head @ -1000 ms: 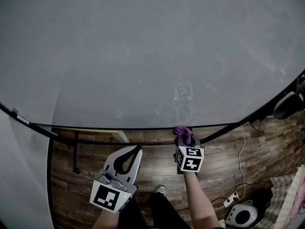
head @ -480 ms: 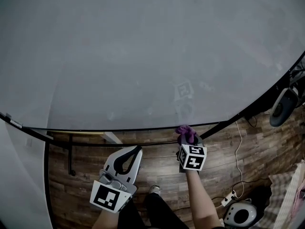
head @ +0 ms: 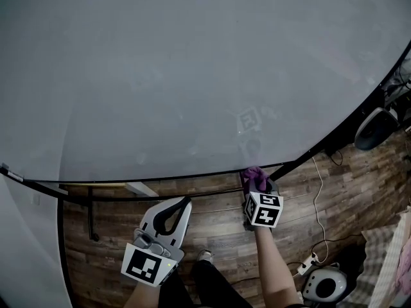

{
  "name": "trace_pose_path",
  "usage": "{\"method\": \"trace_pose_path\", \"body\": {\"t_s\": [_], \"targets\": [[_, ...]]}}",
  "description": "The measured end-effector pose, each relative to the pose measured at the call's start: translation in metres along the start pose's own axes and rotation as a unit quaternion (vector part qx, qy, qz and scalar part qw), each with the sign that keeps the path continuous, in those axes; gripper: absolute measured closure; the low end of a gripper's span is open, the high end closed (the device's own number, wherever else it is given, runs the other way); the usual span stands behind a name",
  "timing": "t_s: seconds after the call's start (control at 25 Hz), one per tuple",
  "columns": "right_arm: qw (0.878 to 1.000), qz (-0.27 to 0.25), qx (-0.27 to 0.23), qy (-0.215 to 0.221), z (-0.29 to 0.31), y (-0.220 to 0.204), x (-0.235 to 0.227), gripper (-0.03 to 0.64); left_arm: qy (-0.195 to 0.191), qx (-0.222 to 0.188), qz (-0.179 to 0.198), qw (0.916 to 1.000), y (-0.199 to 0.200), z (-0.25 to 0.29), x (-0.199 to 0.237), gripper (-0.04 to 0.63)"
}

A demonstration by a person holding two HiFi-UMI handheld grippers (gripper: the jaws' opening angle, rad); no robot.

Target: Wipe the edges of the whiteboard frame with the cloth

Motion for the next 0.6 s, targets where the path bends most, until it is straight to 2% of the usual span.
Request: {"method": "trace_pose_path", "body": {"t_s": [0.6], "targets": [[0.999,0.019,0.005,-0.045,0.002,-0.008,-0.069,0.548,-0.017,0.024,-0.002,0.9996,-0.007,0.037,-0.019,0.577]]}}
Point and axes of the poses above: the fingertips, and each gripper's own axes: z forward along the fingers, x to its left, y out of its top, the point moved 3 cm from there along -z, backward along the fingers, and after that the axes turned 11 degrees about -z, right-handed, at the moved point
